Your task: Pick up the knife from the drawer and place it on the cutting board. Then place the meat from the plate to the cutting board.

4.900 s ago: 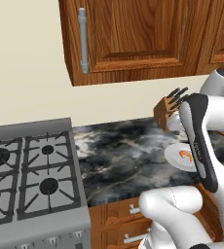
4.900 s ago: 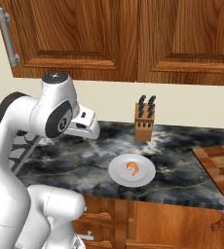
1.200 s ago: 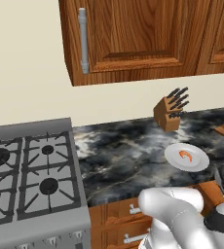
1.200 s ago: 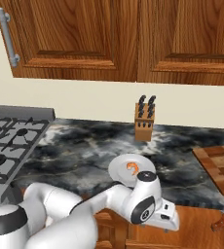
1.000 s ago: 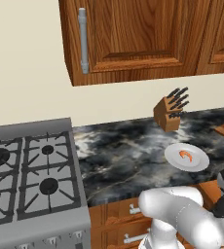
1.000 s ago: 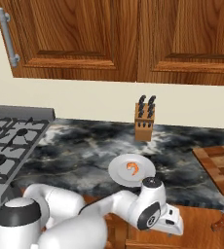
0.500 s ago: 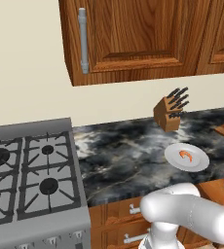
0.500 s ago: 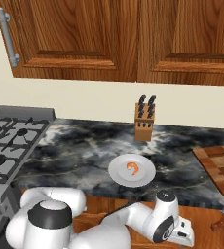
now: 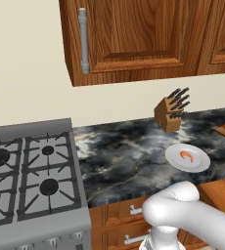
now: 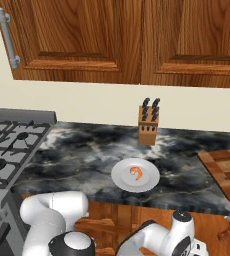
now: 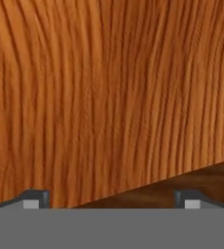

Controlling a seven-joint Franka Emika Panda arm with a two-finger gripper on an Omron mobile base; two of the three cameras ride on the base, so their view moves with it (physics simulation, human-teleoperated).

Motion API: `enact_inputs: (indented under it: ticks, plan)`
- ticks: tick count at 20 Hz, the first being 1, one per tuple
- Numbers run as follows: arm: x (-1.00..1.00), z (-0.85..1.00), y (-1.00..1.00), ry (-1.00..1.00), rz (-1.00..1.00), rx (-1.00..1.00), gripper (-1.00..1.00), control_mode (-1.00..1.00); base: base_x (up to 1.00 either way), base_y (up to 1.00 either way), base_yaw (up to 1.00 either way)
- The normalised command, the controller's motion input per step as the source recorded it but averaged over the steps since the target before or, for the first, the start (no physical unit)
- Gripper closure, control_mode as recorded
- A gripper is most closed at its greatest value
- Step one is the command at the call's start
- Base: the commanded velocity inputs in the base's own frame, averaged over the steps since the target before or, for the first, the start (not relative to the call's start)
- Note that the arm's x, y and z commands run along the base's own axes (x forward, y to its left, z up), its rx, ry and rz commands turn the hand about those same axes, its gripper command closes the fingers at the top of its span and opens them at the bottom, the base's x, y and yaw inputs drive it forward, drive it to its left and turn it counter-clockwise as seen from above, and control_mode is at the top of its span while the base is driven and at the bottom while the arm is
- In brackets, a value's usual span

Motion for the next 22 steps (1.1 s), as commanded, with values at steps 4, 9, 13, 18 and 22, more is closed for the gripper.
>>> enact_inputs:
  ticks: [4, 9, 13, 18, 22]
  plan:
    - [-0.58, -0.35, -0.28, 0.08, 0.00, 0.00, -1.00, -1.00, 0.00, 0.00, 0.00]
    - [-0.81, -0.07, -0.23, 0.06, 0.00, 0.00, -1.00, -1.00, 0.00, 0.00, 0.00]
    - [-0.85, 0.00, -0.26, 0.07, -0.01, 0.00, -1.00, -1.00, 0.00, 0.00, 0.00]
    - [-0.76, 0.00, -0.23, 0.06, -0.02, 0.00, -1.00, -1.00, 0.00, 0.00, 0.00]
    - [-0.27, 0.08, 0.00, 0.02, -0.01, 0.00, -1.00, -1.00, 0.00, 0.00, 0.00]
